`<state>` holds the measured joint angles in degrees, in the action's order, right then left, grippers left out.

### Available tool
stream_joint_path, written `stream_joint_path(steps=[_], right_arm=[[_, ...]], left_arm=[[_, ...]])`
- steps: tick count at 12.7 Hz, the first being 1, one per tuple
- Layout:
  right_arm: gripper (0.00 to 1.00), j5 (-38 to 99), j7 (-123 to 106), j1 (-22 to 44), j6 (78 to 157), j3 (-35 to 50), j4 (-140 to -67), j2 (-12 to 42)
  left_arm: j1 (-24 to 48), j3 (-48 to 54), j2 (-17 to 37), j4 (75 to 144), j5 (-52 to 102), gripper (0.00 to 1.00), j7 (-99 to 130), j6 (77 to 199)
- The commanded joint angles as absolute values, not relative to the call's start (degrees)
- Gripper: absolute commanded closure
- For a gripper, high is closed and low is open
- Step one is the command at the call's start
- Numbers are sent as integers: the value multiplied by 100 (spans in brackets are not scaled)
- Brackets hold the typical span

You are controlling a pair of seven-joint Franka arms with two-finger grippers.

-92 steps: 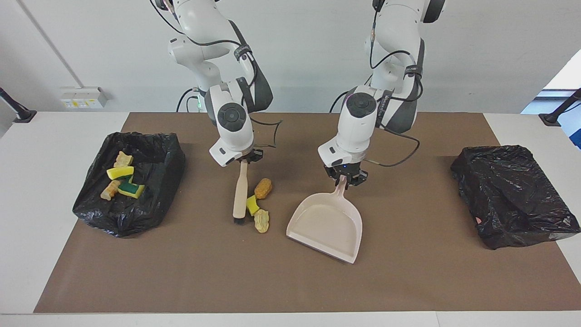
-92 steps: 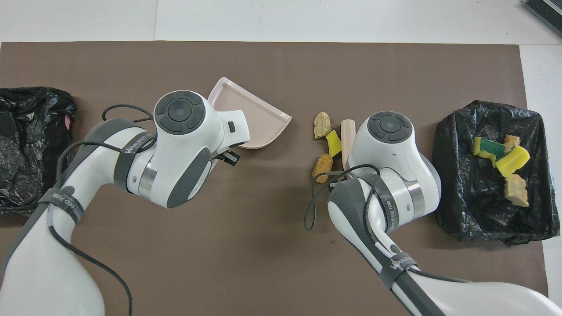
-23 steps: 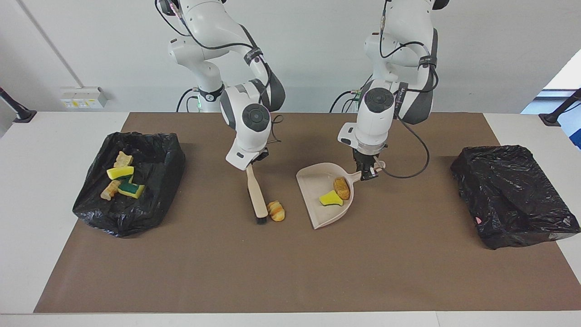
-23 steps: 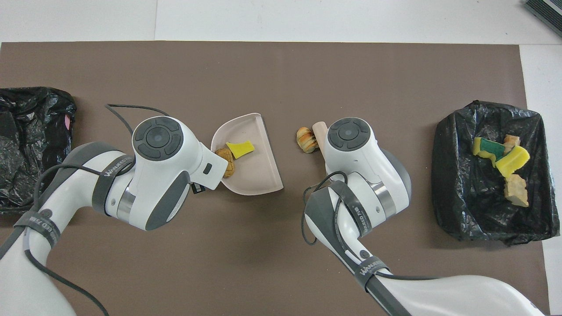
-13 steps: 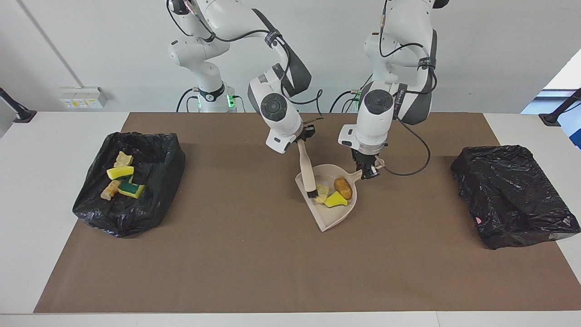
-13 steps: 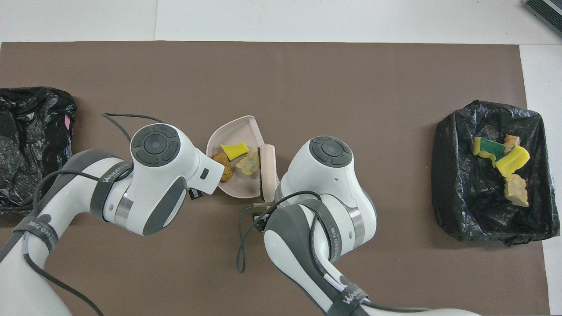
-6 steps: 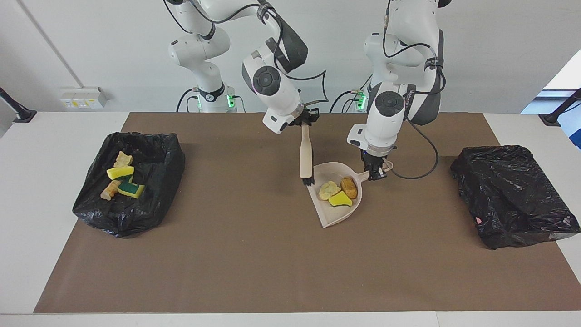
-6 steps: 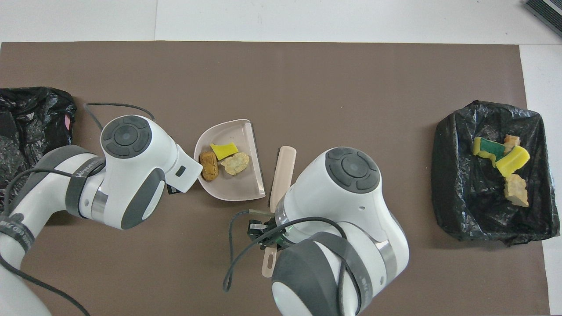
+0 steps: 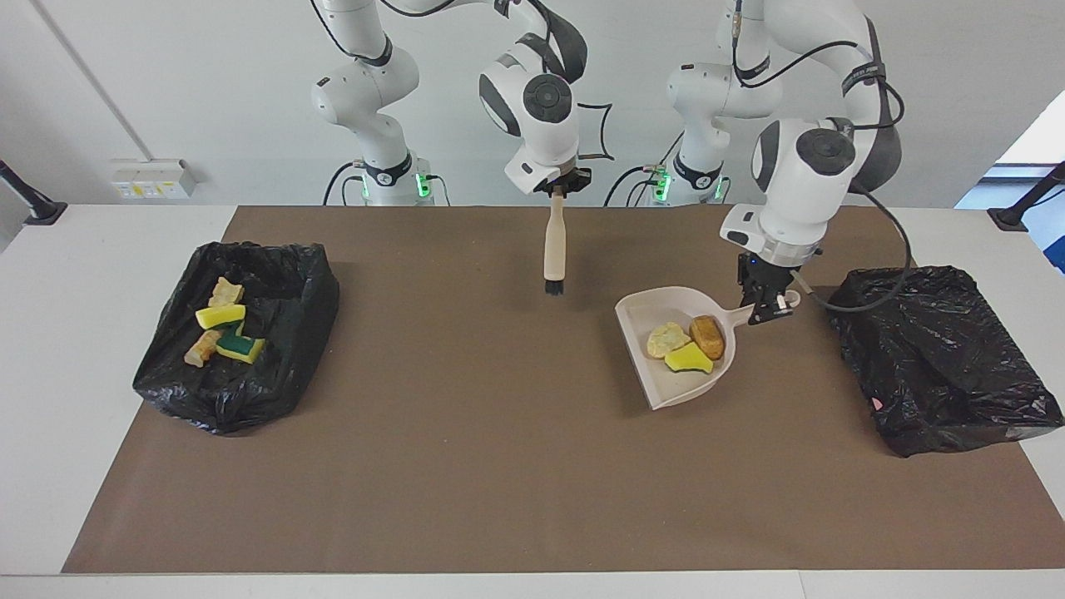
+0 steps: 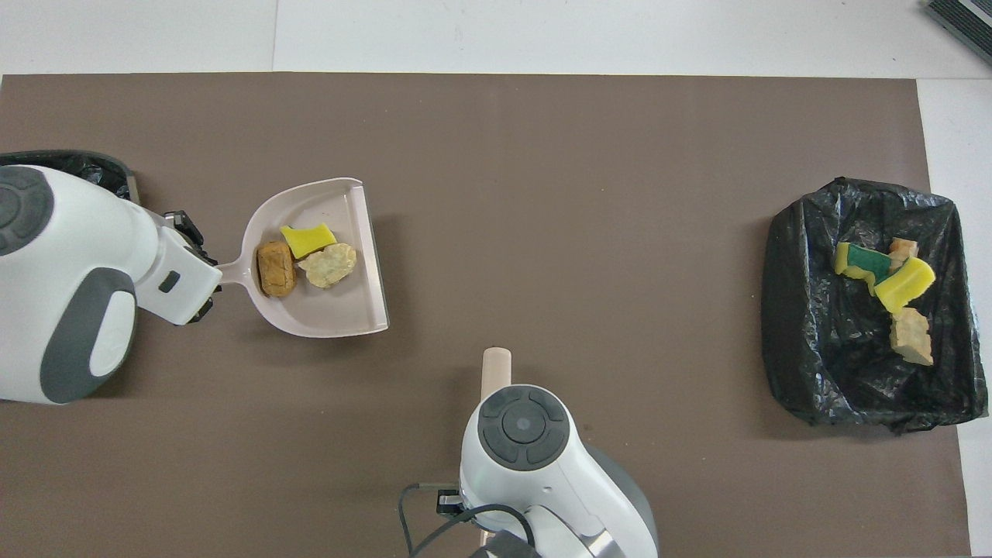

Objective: Sweep and dump trash in bin
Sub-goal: 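Carry the loaded dustpan to the black bin with the left gripper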

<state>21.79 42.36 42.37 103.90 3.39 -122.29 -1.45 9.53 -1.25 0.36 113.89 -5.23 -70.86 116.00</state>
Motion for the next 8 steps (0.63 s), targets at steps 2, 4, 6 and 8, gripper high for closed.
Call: stream_joint_path(steps=[2,4,6,8], right_arm=[[100,2092,4175,4561,11038,343,-13261,-537],[100,2092,4131,4736,11206,343,-13482,-571],[100,2118,4148,4790,11346,343,-13631,-615],[100,2153,4122,4807,11697,343,-13912,-615]], left_arm=[[-14,-62,87,10690,-527,100,-7811,11110],[-638,-62,254,10294,-510,100,-8627,11109],[-1236,-70,535,9776,-440,100,-8955,11074],[-1755,-70,921,9100,-413,100,-9804,10795]])
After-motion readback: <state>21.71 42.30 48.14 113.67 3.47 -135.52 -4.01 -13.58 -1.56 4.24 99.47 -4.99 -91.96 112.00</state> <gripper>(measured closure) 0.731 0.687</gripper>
